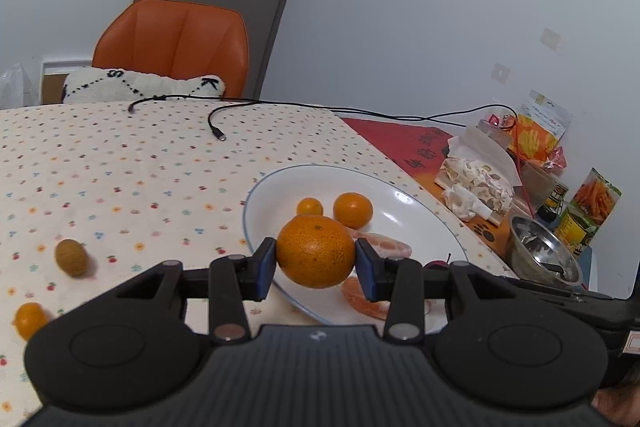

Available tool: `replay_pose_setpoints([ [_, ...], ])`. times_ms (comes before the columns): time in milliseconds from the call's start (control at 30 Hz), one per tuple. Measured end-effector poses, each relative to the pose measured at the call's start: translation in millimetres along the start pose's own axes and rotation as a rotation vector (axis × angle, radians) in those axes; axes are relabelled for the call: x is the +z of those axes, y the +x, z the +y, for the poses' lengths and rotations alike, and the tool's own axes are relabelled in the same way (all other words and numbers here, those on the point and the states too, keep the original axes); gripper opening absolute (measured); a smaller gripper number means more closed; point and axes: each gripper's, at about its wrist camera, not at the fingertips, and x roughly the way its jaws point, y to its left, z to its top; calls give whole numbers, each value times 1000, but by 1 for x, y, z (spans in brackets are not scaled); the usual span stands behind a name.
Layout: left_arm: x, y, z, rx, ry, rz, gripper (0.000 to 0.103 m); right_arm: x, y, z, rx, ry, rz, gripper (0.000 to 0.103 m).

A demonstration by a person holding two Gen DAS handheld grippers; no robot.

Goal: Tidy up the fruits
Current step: 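Carry the orange in the left tool while the right tool carries the plum to the plate, then open the right tool to release the plum while the left tool releases the orange onto the plate, then move both open tools back toward the small orange and the last kiwi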

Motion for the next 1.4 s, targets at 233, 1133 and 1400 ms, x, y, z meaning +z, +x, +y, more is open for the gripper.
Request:
replay_pose_setpoints([
  [233,0,11,-3,0,-7,36,41,0,5,-3,-3,10,3,23],
  [1133,-8,-49,53,211,-102,-29,78,-8,9,47,99,-37,12,45],
  [1400,-16,-71,73,277,-130,-44,78,-10,15,68,145,-59,29,46],
])
